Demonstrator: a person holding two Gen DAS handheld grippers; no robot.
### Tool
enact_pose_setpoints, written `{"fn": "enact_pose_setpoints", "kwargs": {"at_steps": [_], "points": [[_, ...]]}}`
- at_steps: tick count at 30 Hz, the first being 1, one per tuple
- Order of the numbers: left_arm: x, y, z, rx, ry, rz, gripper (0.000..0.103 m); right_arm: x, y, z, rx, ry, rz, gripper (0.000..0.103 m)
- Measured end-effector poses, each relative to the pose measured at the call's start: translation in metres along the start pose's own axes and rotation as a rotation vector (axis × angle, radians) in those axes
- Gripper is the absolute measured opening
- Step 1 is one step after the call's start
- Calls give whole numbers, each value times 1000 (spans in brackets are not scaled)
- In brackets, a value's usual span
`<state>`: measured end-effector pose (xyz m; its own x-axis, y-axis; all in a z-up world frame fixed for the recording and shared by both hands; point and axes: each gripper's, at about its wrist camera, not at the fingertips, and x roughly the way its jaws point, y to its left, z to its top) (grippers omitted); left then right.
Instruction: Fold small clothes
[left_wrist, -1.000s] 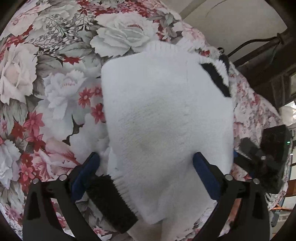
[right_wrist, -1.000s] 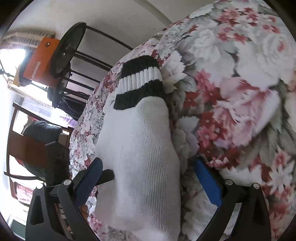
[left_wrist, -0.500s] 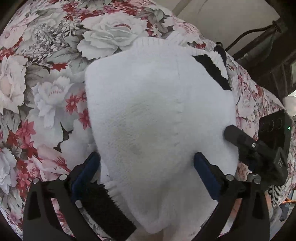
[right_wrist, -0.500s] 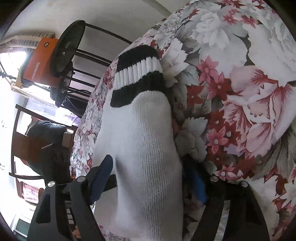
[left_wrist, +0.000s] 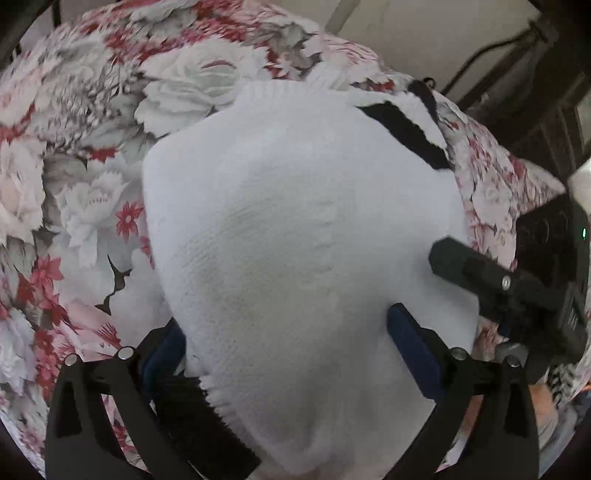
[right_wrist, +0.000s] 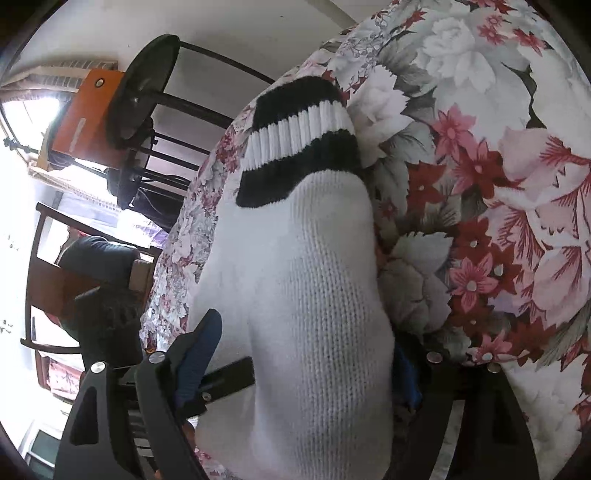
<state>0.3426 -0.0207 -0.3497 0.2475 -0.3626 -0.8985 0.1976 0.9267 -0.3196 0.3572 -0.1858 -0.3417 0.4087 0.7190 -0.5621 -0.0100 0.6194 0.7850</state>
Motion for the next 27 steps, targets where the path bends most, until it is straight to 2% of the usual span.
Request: {"fn": "enact_pose_setpoints", "kwargs": {"at_steps": [7,10,16,27], "points": [[1,0,-1,-2,4,0,99,5,6,-4,-55,15,0,99],[1,0,-1,-3,4,0,99,7,8,-5,-64,16,-19,99],[2,0,-1,-11,2,-6,99,4,2,-1,-21,13,2,99],[1,3,-4,-20,-19,-20,99,3,3,0,-13,-8,-10,99]]}}
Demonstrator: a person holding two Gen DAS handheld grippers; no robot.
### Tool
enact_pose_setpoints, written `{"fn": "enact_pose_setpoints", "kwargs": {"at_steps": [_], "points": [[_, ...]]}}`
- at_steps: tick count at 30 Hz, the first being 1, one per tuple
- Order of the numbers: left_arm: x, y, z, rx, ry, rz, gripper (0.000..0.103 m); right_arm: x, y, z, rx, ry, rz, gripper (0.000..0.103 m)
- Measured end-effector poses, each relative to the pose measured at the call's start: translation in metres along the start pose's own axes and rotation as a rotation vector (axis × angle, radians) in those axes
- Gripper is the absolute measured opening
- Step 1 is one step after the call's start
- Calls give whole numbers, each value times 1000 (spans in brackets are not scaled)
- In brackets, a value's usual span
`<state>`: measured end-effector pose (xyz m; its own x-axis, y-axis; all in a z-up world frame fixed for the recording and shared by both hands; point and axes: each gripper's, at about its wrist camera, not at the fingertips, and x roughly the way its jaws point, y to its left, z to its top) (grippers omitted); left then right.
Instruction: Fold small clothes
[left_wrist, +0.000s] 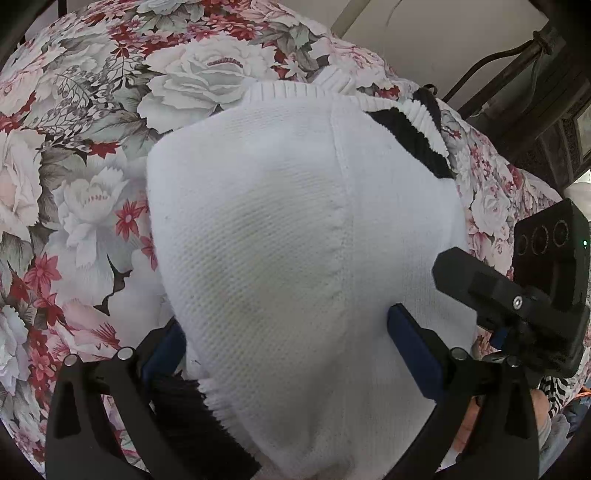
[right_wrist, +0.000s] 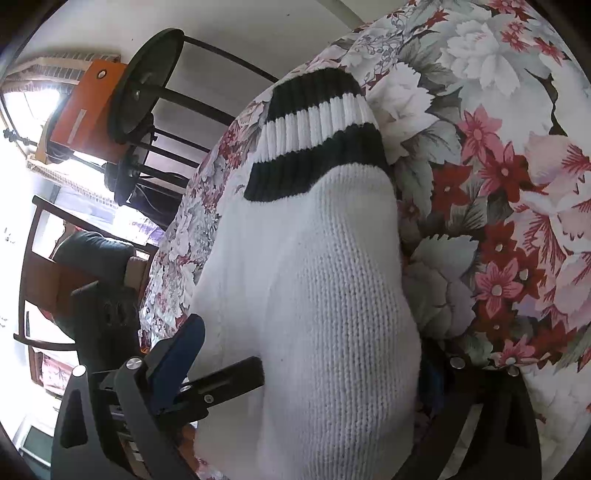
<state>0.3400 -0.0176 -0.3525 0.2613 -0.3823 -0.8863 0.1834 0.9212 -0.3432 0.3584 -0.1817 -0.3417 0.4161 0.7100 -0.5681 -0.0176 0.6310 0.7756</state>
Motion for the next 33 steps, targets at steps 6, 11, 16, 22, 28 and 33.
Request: {"fn": "enact_pose_setpoints", "kwargs": {"at_steps": [6,11,16,22,28,33], "points": [[-1,5,0,-7,-7,-22,99,2,1,2,8,14,-5,99],[-8,6,1,-8,-43,-61,76,-2,5,-1,-2,-18,-121,57],[-21,-1,1,13,-76,-69,59,-10,17,-1,-34,-23,-153,48],[-42,-7,-5,5,-106,-90,47,-32,44,-8,-82,-31,-173,46],[-64,-45,-23,70,-112,-113,46,-80,54,-24,-82,-63,-205,46],[-89,-96,-40,130,-136,-161,46,-146,56,-46,-50,-128,-215,46]]}}
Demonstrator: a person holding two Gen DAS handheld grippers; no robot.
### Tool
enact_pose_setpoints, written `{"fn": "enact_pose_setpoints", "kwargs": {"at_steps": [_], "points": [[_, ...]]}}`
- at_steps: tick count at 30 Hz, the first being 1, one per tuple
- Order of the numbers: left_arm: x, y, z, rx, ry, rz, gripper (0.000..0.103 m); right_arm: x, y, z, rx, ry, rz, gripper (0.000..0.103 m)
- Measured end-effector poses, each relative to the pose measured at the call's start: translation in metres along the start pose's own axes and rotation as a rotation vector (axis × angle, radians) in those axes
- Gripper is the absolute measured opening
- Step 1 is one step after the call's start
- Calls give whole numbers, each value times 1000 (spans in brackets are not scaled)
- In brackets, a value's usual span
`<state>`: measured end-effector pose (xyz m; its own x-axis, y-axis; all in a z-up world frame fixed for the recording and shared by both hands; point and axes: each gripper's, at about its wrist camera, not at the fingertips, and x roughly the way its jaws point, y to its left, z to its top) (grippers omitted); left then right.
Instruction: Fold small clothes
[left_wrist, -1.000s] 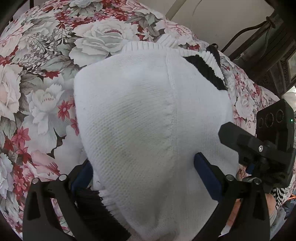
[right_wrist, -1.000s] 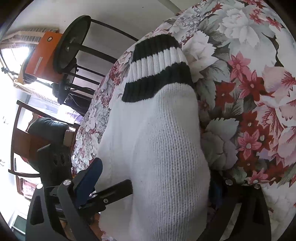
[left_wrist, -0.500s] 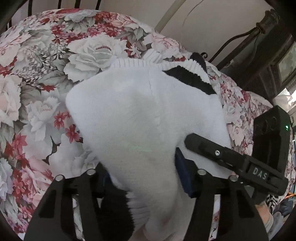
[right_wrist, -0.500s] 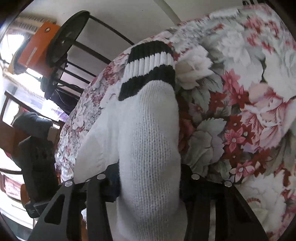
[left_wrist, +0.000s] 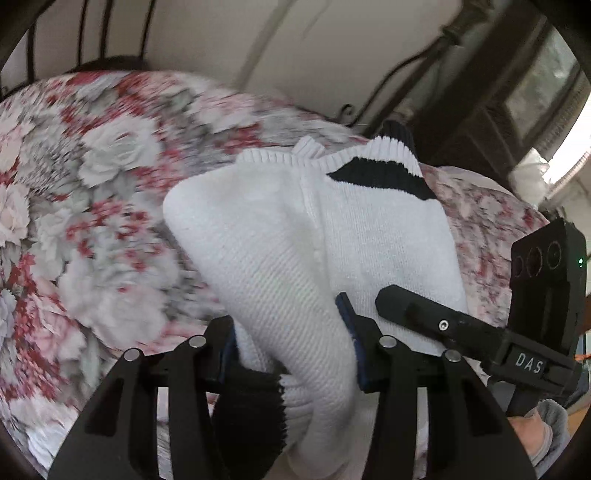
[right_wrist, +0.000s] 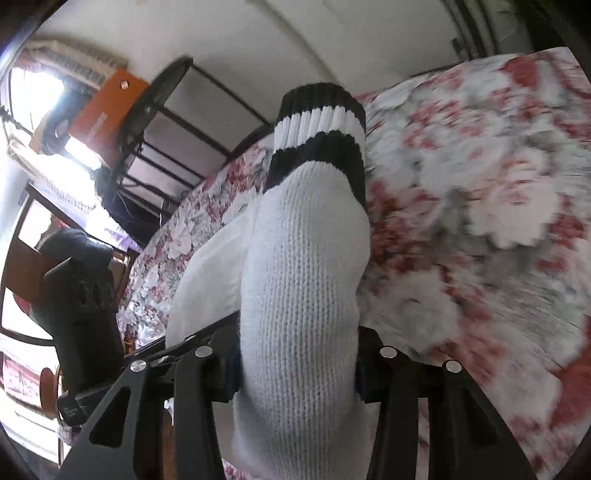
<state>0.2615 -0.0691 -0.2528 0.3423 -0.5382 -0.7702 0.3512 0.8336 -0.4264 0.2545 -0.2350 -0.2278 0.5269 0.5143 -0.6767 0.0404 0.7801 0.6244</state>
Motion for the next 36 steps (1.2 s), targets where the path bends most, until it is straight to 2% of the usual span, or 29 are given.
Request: {"fn": "enact_pose_setpoints", "kwargs": {"at_steps": [5,9,11,18,23,27,32,36], "points": [[-10,-70,-13,89,-24,-35,46,-68,-13,-11,14,-70,-7,46],[-16,-118,-27,132,-25,-92,46,-124,-26,-25,9,-115,-35,46],[-15,-149,-38,169,-11,-134,46,-153,-39,-35,13,-142,-53,46],[5,-267,-69,345,55,-188,46,-259,-97,-77,126,-265,-132,46],[8,-355,-83,458,67,-241,46,-334,-135,-95,211,-369,-150,46],[15,-426,-94,531,87,-313,46,-401,-163,-111,244,-457,-199,46],[36,-508,-122,624,130,-358,46,-456,-199,-130,298,-514,-269,46],[59,-554,-142,658,181,-385,46,-489,-233,-148,354,-550,-315,46]]}}
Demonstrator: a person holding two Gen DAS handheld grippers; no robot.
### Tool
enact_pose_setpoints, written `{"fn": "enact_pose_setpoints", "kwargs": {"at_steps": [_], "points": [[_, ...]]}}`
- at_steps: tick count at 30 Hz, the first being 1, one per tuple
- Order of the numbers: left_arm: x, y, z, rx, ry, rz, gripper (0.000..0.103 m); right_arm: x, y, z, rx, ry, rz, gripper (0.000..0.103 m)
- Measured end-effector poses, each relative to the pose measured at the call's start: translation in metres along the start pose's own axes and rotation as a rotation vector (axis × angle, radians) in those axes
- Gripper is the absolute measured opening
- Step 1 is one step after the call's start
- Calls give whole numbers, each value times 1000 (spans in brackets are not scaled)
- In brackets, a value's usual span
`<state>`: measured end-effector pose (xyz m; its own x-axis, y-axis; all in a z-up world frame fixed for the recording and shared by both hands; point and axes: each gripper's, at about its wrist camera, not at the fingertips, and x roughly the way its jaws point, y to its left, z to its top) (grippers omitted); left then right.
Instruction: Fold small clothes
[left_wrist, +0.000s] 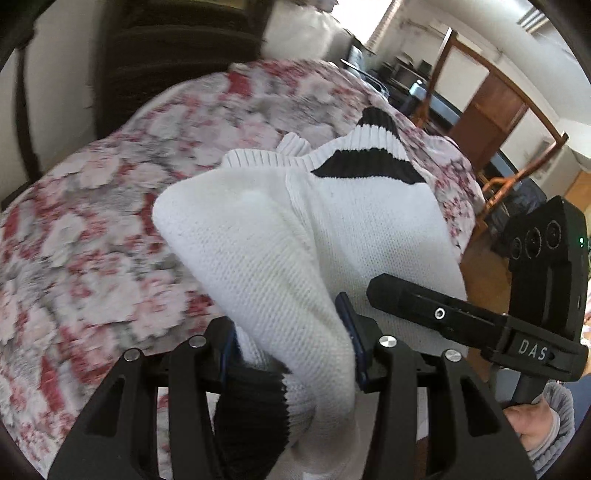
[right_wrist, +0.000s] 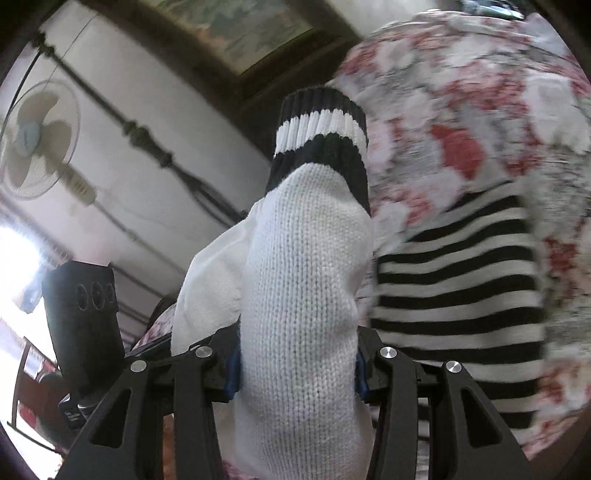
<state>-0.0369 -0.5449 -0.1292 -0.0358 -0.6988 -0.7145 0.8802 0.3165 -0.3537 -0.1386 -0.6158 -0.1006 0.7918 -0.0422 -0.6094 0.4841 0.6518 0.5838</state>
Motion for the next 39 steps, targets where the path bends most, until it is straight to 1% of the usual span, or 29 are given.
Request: {"fn": "enact_pose_setpoints", "kwargs": {"at_steps": [3,6,8,9,10,11,12,13,14,15,16,17,18,22,25,28,29,30,32,34,37,39], "points": [[30,-19,6,4,32,-20,46,-9,-29,5,37,-16,-26,46],[65,-29,7,-28,80,-33,47,-10,-60,8,66,-25,-71,46],[93,-32,2,-50,129,-14,48,-4,-83,6,88,-12,-126,46],[110,-32,-3,-56,156,9,50,3,-103,3,113,9,-171,46],[122,-31,-10,-57,175,35,53,8,-120,-2,144,16,-171,45],[134,-29,-17,-66,182,46,61,10,-135,-6,183,12,-138,45],[138,-25,-22,-90,167,37,69,11,-153,-12,229,-2,-79,45],[139,-19,-25,-112,156,28,72,11,-160,-15,250,-17,-43,45],[140,-15,-25,-121,156,19,75,11,-162,-17,249,-26,-26,45],[141,-12,-26,-123,155,16,77,12,-161,-17,227,-32,-28,45],[141,-10,-27,-117,150,25,79,14,-160,-18,212,-36,-31,45],[141,-11,-28,-108,144,47,86,15,-159,-18,211,-37,-27,45],[141,-11,-29,-100,138,76,89,16,-160,-18,217,-40,-20,46],[134,-12,-29,-102,132,91,89,18,-159,-17,222,-36,-14,46],[118,-20,-30,-45,98,140,89,12,-155,-13,232,-22,-15,47],[101,-29,-35,15,62,204,88,-7,-141,-16,224,-41,-51,53],[95,-31,-37,30,52,220,88,-14,-135,-18,205,-54,-71,57],[87,-32,-40,40,40,231,88,-25,-126,-21,171,-70,-96,58],[76,-31,-43,35,23,231,88,-43,-113,-30,110,-85,-146,58],[64,-31,-46,25,3,228,88,-54,-106,-39,79,-88,-184,58],[54,-35,-51,38,-3,246,88,-57,-110,-54,75,-68,-234,61],[58,-38,-54,55,18,266,88,-55,-120,-60,119,-75,-239,70]]}}
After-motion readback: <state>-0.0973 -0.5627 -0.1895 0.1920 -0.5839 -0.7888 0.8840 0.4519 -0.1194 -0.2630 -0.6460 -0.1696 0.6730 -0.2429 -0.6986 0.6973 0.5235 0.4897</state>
